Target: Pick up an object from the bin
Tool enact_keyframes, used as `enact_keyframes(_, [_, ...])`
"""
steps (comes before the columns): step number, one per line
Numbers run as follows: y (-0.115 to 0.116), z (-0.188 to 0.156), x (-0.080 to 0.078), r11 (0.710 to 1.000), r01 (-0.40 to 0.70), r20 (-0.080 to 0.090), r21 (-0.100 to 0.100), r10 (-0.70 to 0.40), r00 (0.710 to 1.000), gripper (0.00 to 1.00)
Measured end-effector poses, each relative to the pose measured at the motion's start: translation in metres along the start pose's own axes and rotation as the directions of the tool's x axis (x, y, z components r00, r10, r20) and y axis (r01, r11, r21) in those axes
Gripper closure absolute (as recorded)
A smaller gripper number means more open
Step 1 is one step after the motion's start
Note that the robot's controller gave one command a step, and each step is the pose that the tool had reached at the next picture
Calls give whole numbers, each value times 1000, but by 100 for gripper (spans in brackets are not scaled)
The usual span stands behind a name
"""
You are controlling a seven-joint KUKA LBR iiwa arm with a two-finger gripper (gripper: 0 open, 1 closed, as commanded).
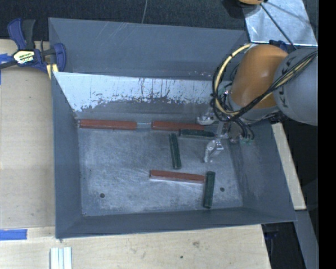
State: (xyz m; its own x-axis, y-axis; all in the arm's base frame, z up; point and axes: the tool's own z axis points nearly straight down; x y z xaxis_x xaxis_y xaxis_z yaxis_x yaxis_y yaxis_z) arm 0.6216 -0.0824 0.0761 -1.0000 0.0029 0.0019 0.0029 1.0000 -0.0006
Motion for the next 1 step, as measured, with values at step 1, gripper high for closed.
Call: enact_keyframes(1, [30,-1,-4,1000,11,19,1,-11,1000,100])
